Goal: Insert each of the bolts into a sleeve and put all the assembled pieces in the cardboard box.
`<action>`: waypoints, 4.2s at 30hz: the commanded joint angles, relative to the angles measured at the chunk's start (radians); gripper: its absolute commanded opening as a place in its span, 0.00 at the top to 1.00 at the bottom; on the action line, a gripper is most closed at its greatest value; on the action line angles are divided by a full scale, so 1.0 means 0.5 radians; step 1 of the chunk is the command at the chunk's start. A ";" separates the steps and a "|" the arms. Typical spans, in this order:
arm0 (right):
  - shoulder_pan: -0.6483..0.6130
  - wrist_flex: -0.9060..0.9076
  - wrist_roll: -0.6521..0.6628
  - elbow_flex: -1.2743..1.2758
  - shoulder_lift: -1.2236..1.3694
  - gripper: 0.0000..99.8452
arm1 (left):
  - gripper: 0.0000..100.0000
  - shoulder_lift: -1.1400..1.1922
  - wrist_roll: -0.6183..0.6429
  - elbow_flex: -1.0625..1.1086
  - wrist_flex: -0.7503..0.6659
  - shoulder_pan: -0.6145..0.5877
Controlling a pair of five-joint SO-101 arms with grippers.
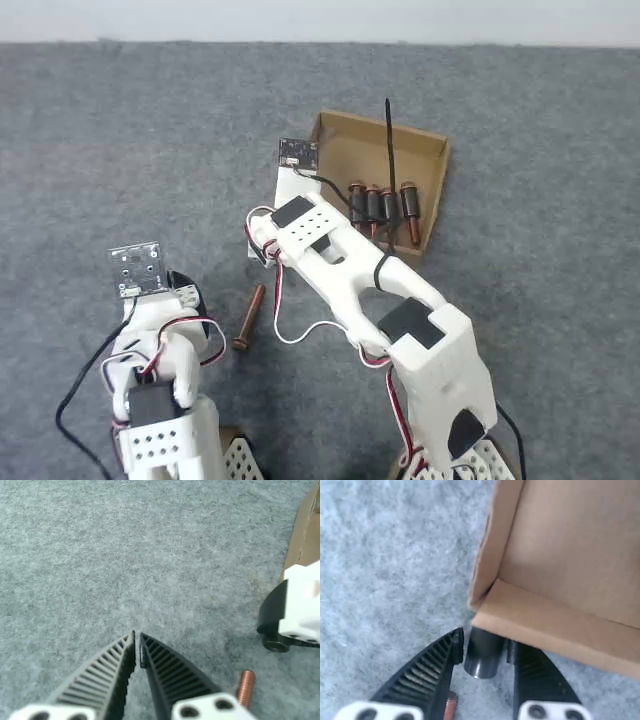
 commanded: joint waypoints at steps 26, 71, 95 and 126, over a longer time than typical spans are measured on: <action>-0.072 1.281 0.933 -0.218 -0.729 0.99 | 0.99 0.031 -0.021 -0.026 -0.037 0.009; 0.984 0.017 1.488 1.992 -2.104 0.99 | 0.99 0.356 -0.028 -0.664 0.512 0.485; 0.990 0.017 1.485 1.992 -2.104 0.99 | 0.99 1.688 -0.009 -0.845 0.261 0.933; 0.990 0.014 1.479 1.992 -2.104 0.99 | 0.99 1.709 0.399 -0.756 0.129 1.295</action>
